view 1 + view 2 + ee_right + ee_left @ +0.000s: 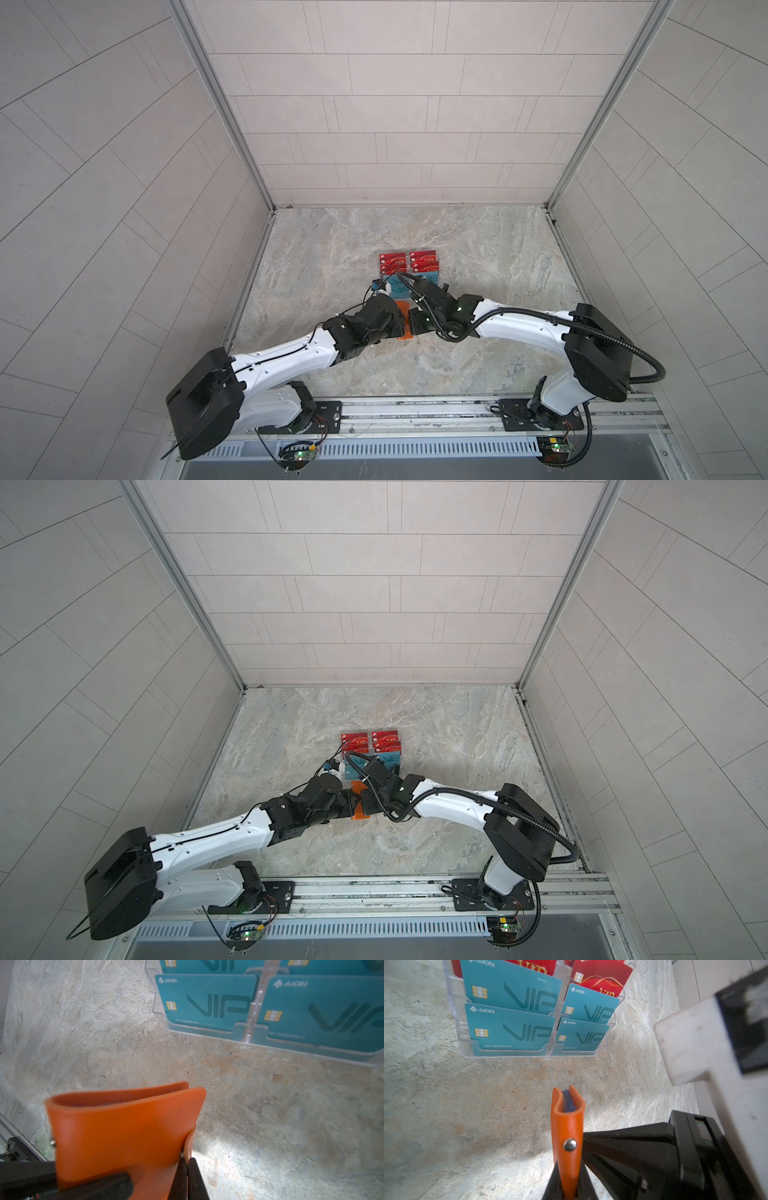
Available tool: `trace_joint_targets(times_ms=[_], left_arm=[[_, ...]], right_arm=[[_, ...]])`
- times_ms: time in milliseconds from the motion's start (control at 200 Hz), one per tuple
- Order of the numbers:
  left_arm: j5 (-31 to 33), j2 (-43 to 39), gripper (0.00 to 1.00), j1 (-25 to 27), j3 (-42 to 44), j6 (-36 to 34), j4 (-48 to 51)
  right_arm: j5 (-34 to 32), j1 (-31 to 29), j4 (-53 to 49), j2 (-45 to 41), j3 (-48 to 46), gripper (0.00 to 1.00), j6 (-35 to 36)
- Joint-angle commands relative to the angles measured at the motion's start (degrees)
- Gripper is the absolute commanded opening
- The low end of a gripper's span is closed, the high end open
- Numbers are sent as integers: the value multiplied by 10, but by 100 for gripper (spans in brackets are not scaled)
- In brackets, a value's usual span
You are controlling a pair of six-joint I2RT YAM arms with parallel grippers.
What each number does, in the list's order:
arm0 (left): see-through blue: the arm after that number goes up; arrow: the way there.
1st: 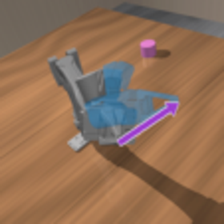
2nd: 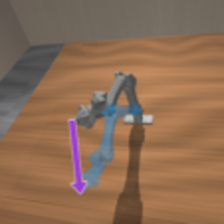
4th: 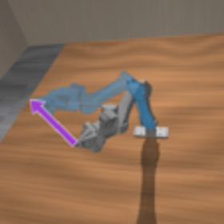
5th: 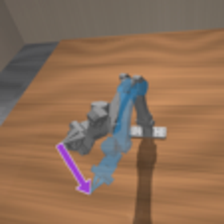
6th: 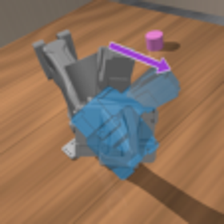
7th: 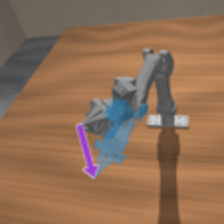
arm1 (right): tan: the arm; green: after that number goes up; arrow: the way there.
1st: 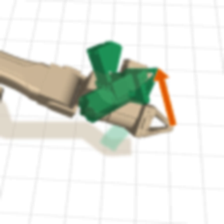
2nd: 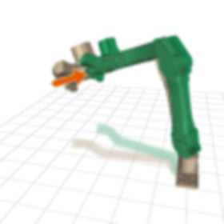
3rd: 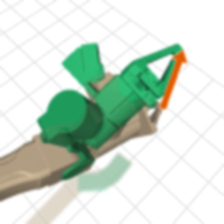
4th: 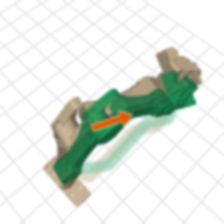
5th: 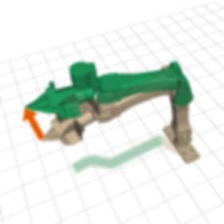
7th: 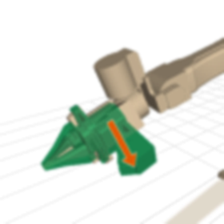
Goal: Put the credit cards into the card holder
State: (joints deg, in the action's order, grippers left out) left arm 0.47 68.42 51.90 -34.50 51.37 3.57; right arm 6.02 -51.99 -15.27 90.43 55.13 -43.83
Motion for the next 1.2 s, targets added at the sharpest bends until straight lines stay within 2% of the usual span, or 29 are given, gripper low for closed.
trace_joint_targets(times_ms=[0, 185, 395, 546, 701, 886, 1011, 1196], left_arm=[[-5, -22, 12, 2, -3, -5, -14], [-13, -35, 12, -13, 11, -1, -21], [-56, -49, 12, -41, 26, -6, -32], [-111, -50, 11, -64, 37, -16, -48], [-163, -62, 12, -82, 59, -8, -98], [-208, -71, 12, -92, 75, 6, -152], [-234, -82, 12, -105, 90, 22, -183], [-268, -88, 12, -117, 98, 34, -201]], right_arm=[[-44, 17, -47, -11, -17, 0, 5], [-46, 30, -53, -26, -34, 0, 10], [-39, 43, -50, -43, -53, 0, 17], [13, 60, -4, -62, -69, 0, 25], [88, 84, 50, -62, -89, 15, 20], [139, 92, 85, -60, -101, 24, 18], [156, 103, 95, -74, -110, 25, 20], [219, 137, 137, -106, -137, 26, 9]])
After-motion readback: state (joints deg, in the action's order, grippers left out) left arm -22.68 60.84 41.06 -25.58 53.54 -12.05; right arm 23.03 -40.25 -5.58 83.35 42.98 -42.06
